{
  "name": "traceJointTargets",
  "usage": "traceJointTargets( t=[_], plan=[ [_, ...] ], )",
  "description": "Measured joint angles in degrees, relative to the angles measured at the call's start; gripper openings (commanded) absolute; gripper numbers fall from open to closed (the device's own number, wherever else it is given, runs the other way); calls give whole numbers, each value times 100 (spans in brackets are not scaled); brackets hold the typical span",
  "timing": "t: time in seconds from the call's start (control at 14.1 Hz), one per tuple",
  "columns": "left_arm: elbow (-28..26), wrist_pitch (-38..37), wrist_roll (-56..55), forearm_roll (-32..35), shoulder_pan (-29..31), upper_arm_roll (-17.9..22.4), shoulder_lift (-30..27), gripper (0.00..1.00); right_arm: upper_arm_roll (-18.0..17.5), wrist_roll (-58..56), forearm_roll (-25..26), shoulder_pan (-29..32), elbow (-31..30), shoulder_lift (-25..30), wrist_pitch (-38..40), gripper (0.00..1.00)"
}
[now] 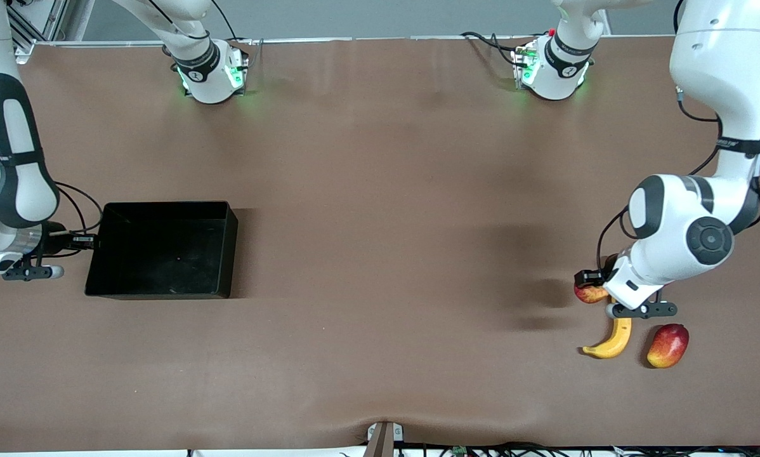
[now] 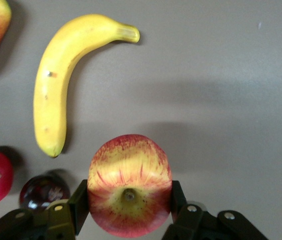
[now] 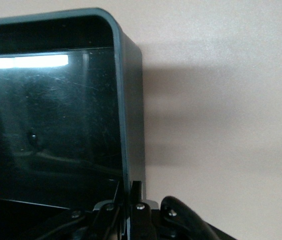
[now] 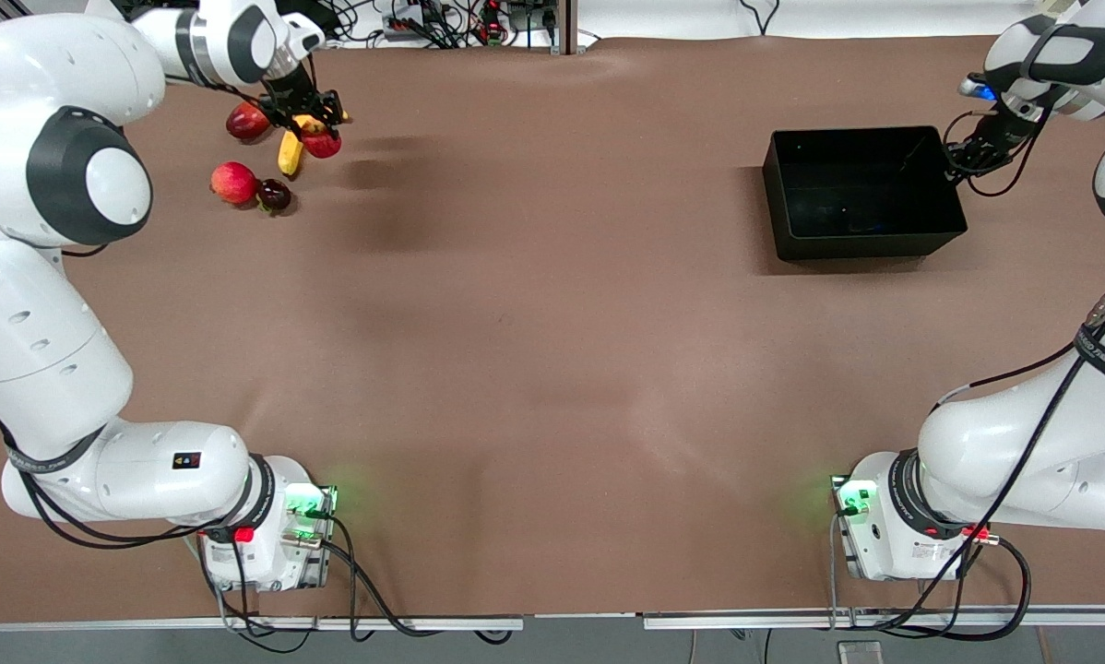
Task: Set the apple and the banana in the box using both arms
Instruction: 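Grasp the apple with the left gripper while the right gripper reaches the box, then lift the apple with the left gripper while the right gripper pushes the box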
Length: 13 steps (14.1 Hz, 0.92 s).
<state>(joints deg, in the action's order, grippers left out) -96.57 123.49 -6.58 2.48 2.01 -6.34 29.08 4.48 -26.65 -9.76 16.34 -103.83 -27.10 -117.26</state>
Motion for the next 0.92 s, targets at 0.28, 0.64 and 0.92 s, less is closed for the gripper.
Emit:
traceJointTargets(
  t=[0.28,0.64,0.92],
  plan=[
    [407,-582,-10,0,7,4,-57,0,-40,235,-112,-16,807,26,1150,0],
    [626,-830,-15,0,18,16,-57,0,-149,986,-1092,-425,1141,59,1851,0],
    [628,-867,-24,0,32,23,-57,0,-179,2012,-1519,-1423,1188,59,1775,0]
  ],
)
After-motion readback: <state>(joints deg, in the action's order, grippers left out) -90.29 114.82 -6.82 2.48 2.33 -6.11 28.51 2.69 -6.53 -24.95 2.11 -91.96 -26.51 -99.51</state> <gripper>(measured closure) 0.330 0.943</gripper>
